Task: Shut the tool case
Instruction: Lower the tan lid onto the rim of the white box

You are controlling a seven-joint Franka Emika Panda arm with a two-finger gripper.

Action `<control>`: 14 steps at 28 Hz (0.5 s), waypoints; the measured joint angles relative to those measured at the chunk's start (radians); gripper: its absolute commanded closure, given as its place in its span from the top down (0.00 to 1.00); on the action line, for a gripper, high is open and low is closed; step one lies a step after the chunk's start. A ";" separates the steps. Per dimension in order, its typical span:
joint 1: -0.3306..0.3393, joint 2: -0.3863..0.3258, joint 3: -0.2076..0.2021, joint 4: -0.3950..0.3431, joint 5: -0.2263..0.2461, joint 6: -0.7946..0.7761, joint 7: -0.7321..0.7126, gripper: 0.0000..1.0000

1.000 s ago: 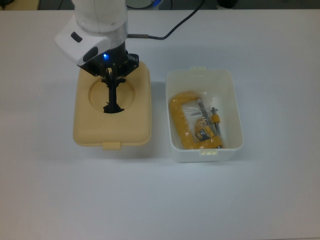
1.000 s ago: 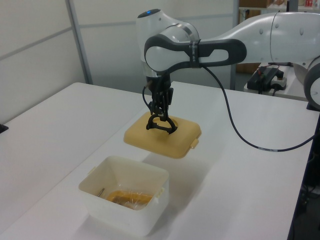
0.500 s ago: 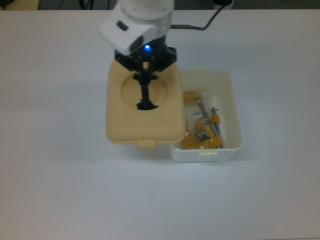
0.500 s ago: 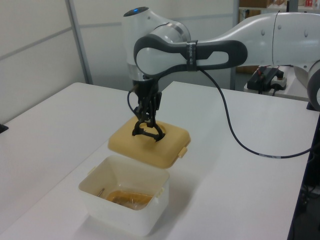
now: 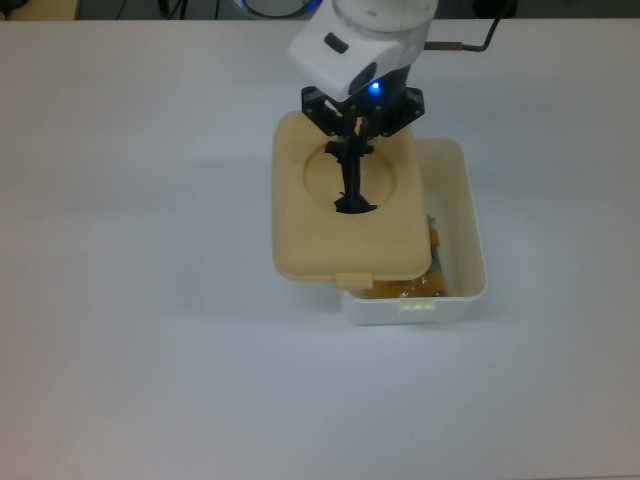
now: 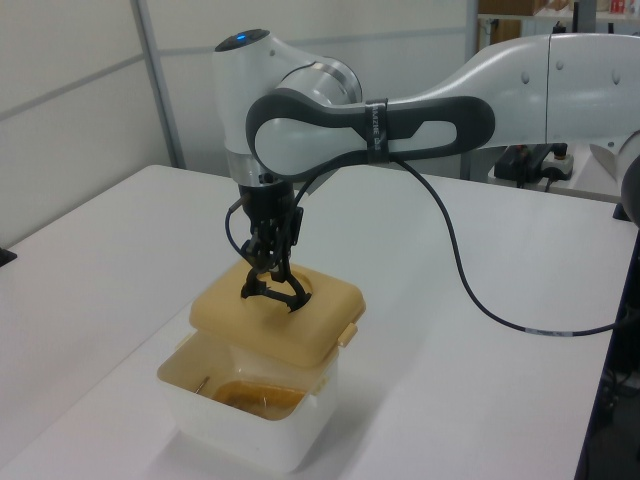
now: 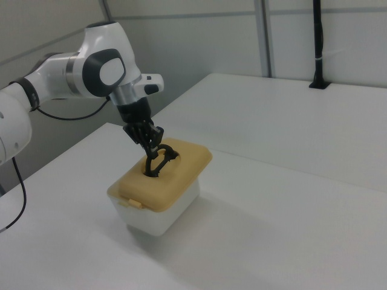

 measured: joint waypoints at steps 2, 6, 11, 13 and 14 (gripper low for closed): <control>0.015 0.000 0.000 0.000 0.000 0.000 0.011 0.00; 0.040 0.001 0.000 0.000 0.000 0.000 0.027 0.00; 0.067 0.004 0.000 -0.001 0.000 0.000 0.039 0.00; 0.078 0.007 0.000 -0.001 0.000 0.000 0.041 0.00; 0.082 0.009 0.000 -0.001 0.000 0.000 0.046 0.00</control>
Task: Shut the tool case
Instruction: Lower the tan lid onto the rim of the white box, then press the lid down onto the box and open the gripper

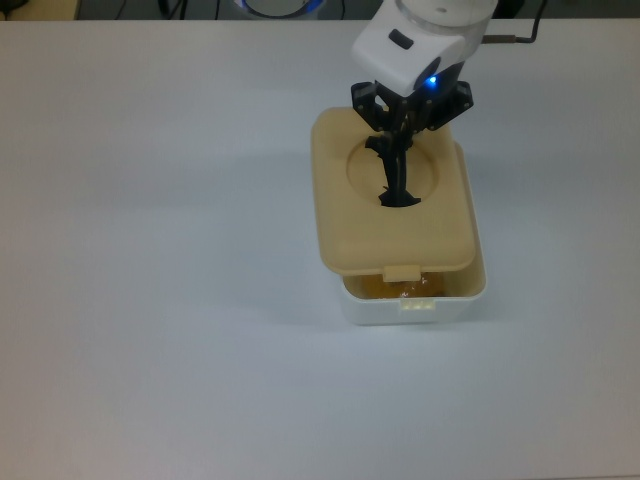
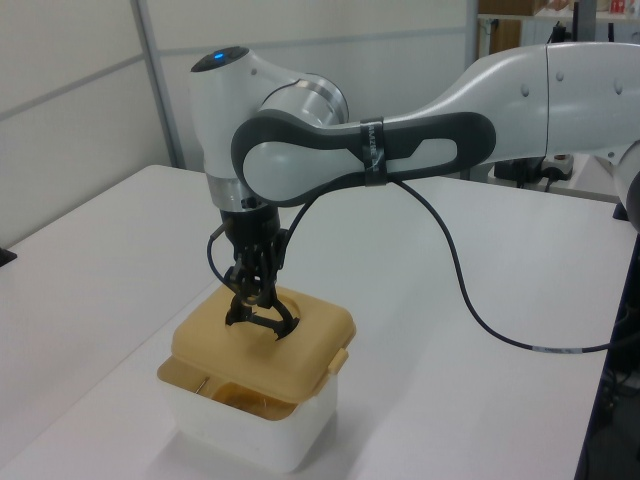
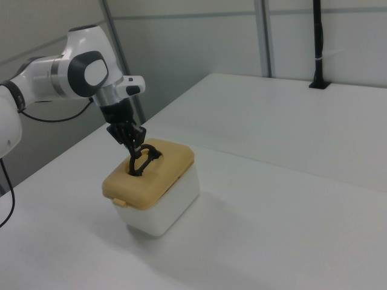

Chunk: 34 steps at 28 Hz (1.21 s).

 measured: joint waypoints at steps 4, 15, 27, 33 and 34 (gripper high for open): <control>0.012 0.009 0.000 -0.001 0.000 0.000 0.012 0.00; 0.014 0.038 -0.001 0.000 -0.003 0.001 0.016 0.00; 0.015 0.051 -0.001 0.000 -0.003 0.032 0.029 0.00; 0.016 0.063 0.000 0.001 -0.015 0.060 0.050 0.00; 0.017 0.063 0.000 0.001 -0.017 0.062 0.050 0.00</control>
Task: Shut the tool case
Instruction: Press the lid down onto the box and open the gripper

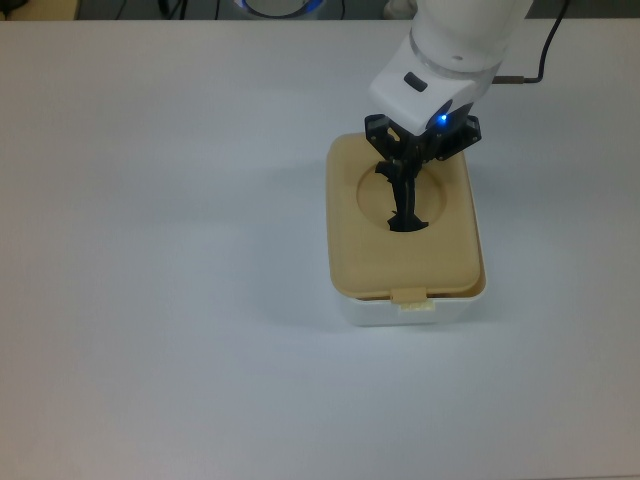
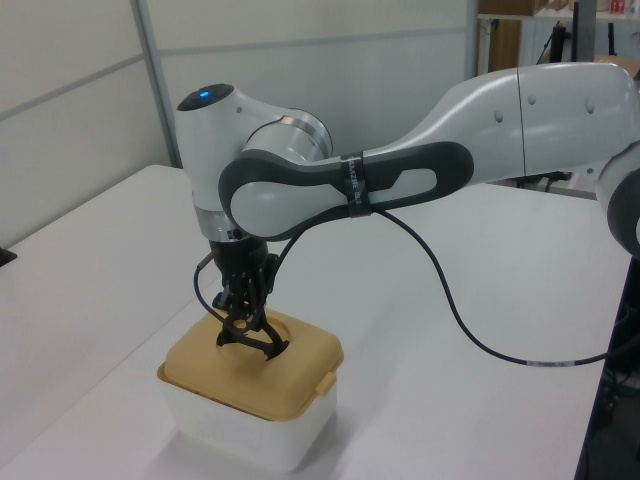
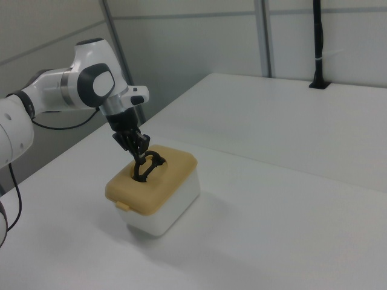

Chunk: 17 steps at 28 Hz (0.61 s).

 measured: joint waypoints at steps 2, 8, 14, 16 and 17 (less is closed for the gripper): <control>0.000 0.000 0.000 0.000 -0.001 0.007 0.000 0.00; 0.001 0.004 0.000 0.000 -0.003 0.022 0.001 0.03; 0.001 0.005 0.000 0.000 -0.005 0.029 0.020 0.69; 0.001 0.008 0.000 0.000 -0.005 0.039 0.025 1.00; 0.001 0.011 0.000 0.000 -0.005 0.044 0.031 1.00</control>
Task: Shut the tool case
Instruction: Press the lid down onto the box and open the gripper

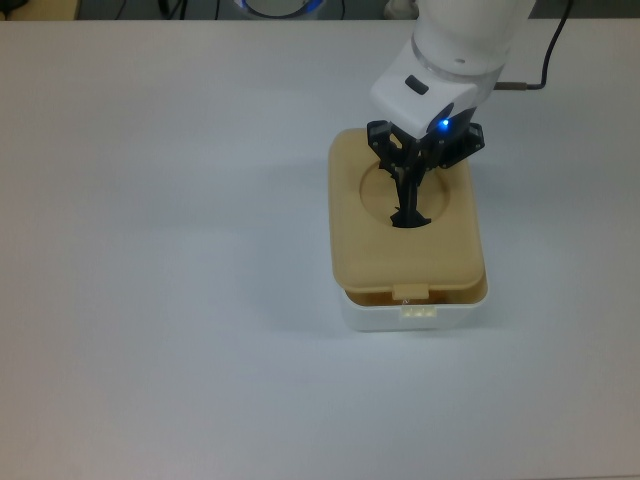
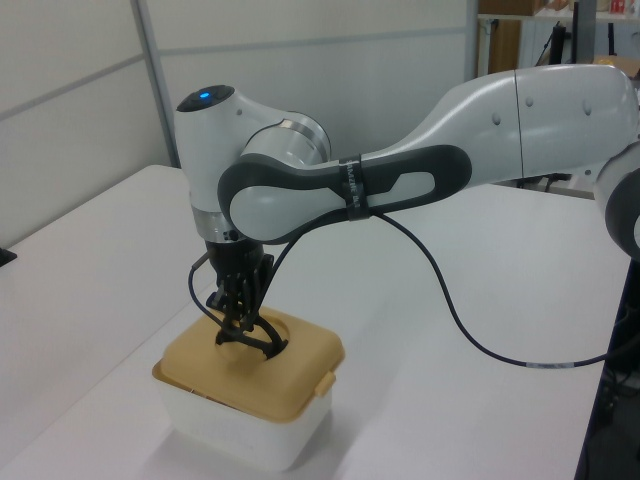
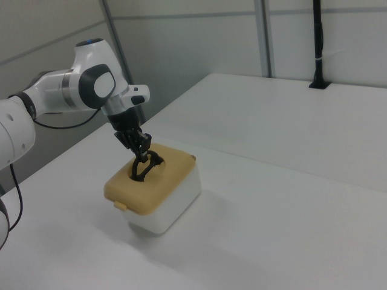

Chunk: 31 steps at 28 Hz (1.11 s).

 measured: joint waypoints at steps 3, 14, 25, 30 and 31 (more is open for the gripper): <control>0.000 0.011 0.000 0.000 -0.005 0.015 0.013 1.00; 0.017 0.020 0.000 0.001 -0.021 0.016 0.036 1.00; 0.017 0.004 0.000 0.002 -0.021 -0.024 0.034 1.00; 0.017 -0.018 0.000 0.003 -0.021 -0.086 0.015 1.00; 0.017 -0.022 -0.001 0.003 -0.021 -0.094 0.011 1.00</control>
